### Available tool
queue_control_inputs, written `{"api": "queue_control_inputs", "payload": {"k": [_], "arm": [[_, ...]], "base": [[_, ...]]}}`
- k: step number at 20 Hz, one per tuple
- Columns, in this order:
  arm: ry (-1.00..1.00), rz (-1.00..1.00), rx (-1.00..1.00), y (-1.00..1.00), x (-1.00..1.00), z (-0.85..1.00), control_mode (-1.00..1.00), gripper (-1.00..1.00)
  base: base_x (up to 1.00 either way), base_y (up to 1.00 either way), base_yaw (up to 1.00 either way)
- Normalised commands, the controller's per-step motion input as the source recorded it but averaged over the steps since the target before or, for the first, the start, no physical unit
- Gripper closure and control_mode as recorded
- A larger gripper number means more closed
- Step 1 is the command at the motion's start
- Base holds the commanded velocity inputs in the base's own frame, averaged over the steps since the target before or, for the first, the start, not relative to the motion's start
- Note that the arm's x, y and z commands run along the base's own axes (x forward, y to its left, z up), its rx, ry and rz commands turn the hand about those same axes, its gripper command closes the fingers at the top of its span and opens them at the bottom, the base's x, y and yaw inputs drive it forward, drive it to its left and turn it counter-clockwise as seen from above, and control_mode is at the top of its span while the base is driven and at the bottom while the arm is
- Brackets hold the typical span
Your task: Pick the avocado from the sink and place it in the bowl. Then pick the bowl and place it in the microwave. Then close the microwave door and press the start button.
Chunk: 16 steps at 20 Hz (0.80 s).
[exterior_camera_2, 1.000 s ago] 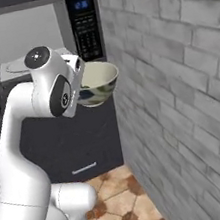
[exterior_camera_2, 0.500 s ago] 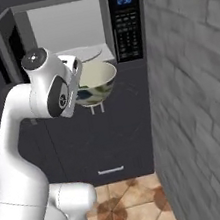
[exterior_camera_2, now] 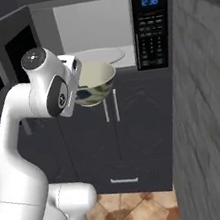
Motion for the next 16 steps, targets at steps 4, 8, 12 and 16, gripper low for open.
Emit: {"api": "queue_control_inputs", "payload": {"k": [4,8,12,16], "arm": [[0.0,0.0,0.0,0.0,0.0,0.0,1.0,1.0],[0.0,0.0,0.0,0.0,0.0,0.0,1.0,1.0],[0.0,0.0,0.0,0.0,0.0,0.0,1.0,1.0],[0.0,0.0,0.0,0.0,0.0,0.0,1.0,1.0]], "base": [[0.33,-0.39,0.26],[0.39,-0.09,0.1],[0.55,0.0,0.02],[0.58,-0.26,0.1]]}}
